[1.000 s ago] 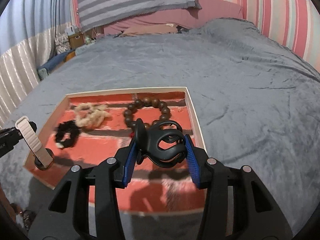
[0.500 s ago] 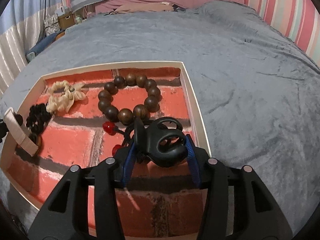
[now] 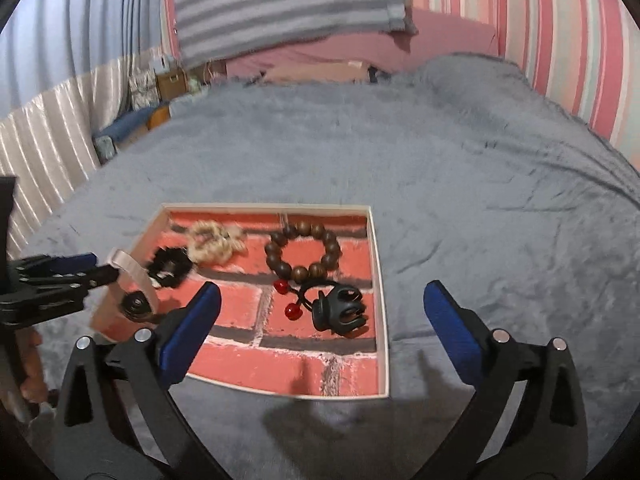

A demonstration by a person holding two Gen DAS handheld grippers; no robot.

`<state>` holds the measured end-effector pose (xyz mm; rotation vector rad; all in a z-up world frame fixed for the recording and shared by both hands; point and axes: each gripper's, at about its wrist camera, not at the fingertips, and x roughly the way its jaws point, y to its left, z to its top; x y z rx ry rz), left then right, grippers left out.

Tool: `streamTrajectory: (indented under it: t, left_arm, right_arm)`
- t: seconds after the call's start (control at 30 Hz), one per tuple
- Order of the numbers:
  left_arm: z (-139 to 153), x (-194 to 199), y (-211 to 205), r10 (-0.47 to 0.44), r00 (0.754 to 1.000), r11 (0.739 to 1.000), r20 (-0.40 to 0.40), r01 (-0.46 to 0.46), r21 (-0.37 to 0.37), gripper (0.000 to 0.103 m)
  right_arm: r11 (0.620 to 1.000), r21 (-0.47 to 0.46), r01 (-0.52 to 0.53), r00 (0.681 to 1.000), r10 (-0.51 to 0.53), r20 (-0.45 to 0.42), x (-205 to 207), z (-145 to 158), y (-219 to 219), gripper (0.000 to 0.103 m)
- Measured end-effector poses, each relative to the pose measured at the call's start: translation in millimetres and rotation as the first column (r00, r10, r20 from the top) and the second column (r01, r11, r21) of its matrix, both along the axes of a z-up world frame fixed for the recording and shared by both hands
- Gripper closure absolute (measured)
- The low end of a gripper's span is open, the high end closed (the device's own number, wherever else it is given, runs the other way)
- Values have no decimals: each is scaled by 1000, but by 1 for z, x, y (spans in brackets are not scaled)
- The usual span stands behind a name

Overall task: Organize jewelry
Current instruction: 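Carry the watch and claw clip into the tray and open both tools, then withdraw both tools from the tray toward the pendant and red charm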

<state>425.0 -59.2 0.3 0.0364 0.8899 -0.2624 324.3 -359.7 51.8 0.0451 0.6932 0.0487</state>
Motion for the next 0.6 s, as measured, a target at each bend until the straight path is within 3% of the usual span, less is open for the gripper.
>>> streamTrajectory:
  t: [0.2,0.33,0.6]
  left_arm:
    - [-8,7,5,17,1000,1000,-2,-17,8,42]
    - [-15,13,6,26,999,999,-23,-25,28,42]
    - [2,-18,36,18,1000,999,11,-18,-32,35]
  right_arm:
    - [1000,2,18,999,-18,29,-20,12,-3,4]
    - [1000,-20,21,1000,-21,13,-20,3,-2,4]
    - [999,-14,37,999,-37,13,-36,-22,-10,4]
